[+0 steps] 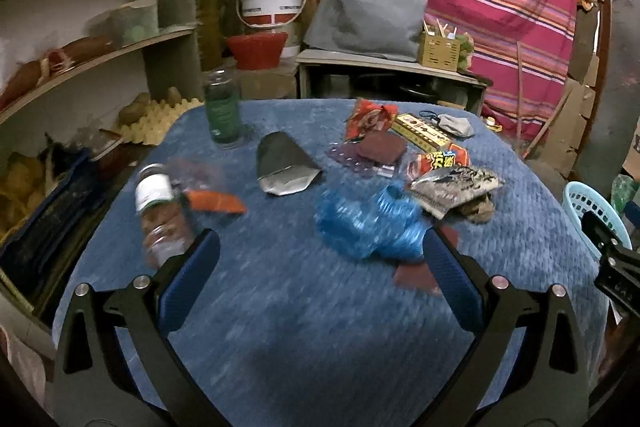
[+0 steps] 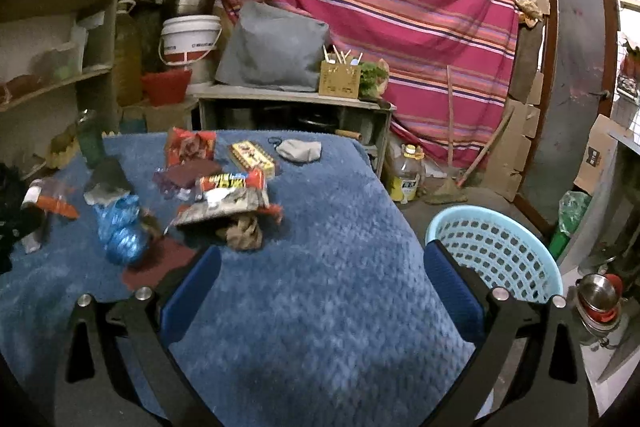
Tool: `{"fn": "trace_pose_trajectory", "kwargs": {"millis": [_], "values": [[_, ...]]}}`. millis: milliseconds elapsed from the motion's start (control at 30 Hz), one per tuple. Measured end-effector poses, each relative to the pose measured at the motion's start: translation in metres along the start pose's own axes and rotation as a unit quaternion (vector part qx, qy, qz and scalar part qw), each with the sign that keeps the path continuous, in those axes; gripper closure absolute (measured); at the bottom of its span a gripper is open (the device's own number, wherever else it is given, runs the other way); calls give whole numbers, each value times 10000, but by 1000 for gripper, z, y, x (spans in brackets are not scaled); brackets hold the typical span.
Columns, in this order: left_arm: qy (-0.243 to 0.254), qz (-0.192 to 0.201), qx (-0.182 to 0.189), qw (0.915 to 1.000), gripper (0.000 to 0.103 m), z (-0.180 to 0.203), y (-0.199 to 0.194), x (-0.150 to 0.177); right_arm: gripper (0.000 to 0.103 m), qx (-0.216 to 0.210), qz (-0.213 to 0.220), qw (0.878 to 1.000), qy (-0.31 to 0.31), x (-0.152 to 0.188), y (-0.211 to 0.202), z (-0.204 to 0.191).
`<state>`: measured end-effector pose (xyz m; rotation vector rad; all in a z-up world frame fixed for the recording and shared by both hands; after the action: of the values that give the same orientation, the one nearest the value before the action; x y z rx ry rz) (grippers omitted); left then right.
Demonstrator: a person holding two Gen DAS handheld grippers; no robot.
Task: Collect trash
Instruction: 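Grasp the blue plastic bag with the left gripper while the right gripper grasps the black-and-white snack bag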
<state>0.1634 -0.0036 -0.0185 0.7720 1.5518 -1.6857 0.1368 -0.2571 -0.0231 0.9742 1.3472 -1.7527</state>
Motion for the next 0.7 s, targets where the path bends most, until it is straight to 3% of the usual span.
{"fn": "trace_pose_trajectory", "kwargs": {"millis": [133, 400, 500, 567, 700], "values": [[-8, -225, 175, 9996, 5, 20, 32, -8, 4, 128, -23, 9999, -99, -6, 14, 4], [224, -592, 26, 9980, 5, 44, 83, 3, 4, 34, -386, 9992, 53, -1, 48, 12], [237, -746, 140, 9968, 18, 42, 91, 7, 4, -6, -487, 9988, 66, 4, 56, 12], [214, -854, 272, 9957, 37, 39, 94, 9, 4, -54, -548, 9984, 99, 6, 60, 11], [235, -913, 552, 9940, 62, 39, 93, 8, 4, -178, -588, 9980, 140, 4, 65, 6]]}}
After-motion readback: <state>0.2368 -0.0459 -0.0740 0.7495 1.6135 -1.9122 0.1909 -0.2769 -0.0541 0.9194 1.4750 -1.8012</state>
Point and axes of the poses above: each gripper's, at about its wrist camera, not at the fingertips, and y roughly the way its jaws point, z to its right, x to its underside, the point moved 2 cm from there along y, roughly the way its jaws point, and after that the axes turned 6 degrees about -y, right-handed, at the moved point
